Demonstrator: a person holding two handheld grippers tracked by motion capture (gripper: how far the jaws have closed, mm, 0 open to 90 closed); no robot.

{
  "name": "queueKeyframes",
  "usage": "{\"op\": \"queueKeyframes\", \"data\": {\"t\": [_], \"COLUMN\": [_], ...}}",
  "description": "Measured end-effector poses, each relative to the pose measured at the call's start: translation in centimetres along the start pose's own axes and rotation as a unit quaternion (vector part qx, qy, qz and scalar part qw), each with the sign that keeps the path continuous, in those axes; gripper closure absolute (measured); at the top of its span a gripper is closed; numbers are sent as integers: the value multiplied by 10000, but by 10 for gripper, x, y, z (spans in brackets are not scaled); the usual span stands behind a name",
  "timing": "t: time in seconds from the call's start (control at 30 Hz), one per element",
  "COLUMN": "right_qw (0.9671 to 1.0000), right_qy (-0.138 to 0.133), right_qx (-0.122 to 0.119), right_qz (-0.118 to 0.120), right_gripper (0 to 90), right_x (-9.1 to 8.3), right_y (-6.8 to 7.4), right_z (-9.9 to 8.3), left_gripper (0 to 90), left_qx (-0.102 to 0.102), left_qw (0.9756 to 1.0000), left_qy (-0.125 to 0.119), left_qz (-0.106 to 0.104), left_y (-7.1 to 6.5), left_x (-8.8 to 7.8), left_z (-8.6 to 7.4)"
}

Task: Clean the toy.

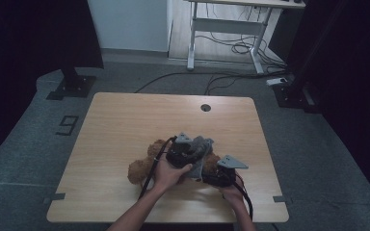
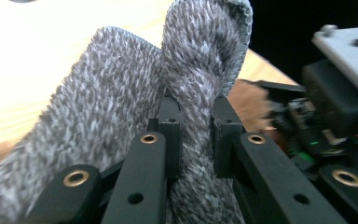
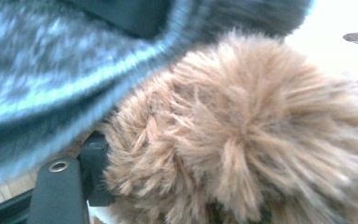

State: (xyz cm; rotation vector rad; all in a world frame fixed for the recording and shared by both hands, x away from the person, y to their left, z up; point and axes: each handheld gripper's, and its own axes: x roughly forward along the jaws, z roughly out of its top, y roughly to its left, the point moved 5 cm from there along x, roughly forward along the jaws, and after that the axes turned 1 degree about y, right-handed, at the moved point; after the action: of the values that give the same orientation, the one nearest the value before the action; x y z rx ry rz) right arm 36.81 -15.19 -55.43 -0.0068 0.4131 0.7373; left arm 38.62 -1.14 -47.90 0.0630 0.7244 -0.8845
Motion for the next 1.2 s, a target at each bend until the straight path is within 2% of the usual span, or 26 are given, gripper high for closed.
{"op": "queueKeyframes", "data": {"t": [0.17, 0.37, 0.43, 0.53, 0.63, 0.7, 0.87, 1.03, 1.13, 1.2], "right_qw": [10000, 10000, 10000, 10000, 10000, 10000, 10000, 10000, 10000, 10000], "right_qy": [-16, -22, -26, -29, -36, -43, -57, -53, -60, -68], "right_qx": [-18, -32, -27, -19, -9, -11, -1, -2, 3, 16], "right_qz": [3, -3, 3, 7, 14, 0, -20, -24, -37, -64], "right_gripper": [280, 279, 279, 279, 278, 278, 277, 277, 277, 278], "right_x": [0, 0, 0, 0, 1, 1, 1, 1, 1, 2], "right_y": [1, 1, 1, 1, 1, 1, 1, 1, 1, 1], "right_z": [1, 0, 0, 0, 0, 0, 0, 0, 0, 0], "left_gripper": [783, 781, 780, 782, 784, 784, 785, 785, 784, 784], "left_qx": [21, -48, -144, -232, -383, -491, -695, -863, -984, -974], "left_qw": [9997, 9990, 9984, 9969, 9962, 9949, 9922, 9900, 9892, 9892], "left_qy": [-119, -324, -401, -452, -484, -557, -602, -535, -460, -526], "left_qz": [205, 298, 372, 608, 608, 687, 841, 978, 986, 959], "left_y": [14, 26, 35, 50, 64, 72, 89, 102, 109, 108], "left_x": [-16, -43, -54, -68, -80, -89, -102, -109, -112, -116], "left_z": [-7, -16, -20, -30, -46, -56, -76, -90, -91, -82]}}
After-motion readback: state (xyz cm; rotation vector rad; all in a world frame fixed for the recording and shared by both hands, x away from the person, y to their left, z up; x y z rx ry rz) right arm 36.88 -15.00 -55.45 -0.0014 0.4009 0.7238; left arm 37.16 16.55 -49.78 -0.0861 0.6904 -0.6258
